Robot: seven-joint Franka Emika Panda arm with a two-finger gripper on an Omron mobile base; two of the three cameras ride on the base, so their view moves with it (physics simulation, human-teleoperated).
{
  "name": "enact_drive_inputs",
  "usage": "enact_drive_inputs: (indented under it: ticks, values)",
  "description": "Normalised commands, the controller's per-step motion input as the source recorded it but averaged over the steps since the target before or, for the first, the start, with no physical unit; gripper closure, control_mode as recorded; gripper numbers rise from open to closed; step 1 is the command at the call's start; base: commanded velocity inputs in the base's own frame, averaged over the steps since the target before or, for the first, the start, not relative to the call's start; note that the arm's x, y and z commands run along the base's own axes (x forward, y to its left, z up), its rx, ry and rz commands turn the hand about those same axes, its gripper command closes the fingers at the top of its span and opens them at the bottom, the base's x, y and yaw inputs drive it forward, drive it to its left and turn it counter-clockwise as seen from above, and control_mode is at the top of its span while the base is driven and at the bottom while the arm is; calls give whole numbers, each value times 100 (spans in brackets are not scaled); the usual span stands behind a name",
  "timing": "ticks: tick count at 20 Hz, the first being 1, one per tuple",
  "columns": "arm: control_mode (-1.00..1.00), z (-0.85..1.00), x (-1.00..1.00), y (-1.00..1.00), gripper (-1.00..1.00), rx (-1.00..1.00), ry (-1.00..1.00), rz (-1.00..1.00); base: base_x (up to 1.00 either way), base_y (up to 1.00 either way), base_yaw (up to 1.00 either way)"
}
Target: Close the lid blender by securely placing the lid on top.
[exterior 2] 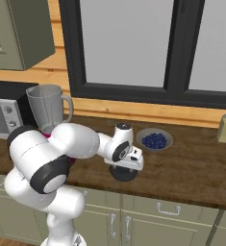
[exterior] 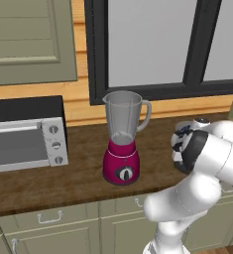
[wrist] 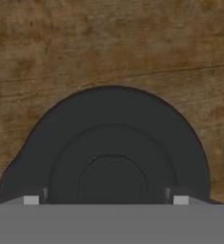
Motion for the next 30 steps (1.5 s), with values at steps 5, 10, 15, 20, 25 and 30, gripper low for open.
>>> enact_drive_inputs:
  ticks: [5,10,15,20,25,30]
  values:
    - [-100,-33,1,0,100,0,0,1,0,0,0]
    - [-100,-26,0,0,100,0,0,0,0,0,0]
    - [-100,-30,0,0,100,0,0,0,0,0,0]
    - [-100,-1,0,0,100,0,0,0,0,0,0]
    - [-100,0,-1,6,100,0,1,0,0,0,0]
    - [-100,11,-16,5,100,0,0,0,0,0,0]
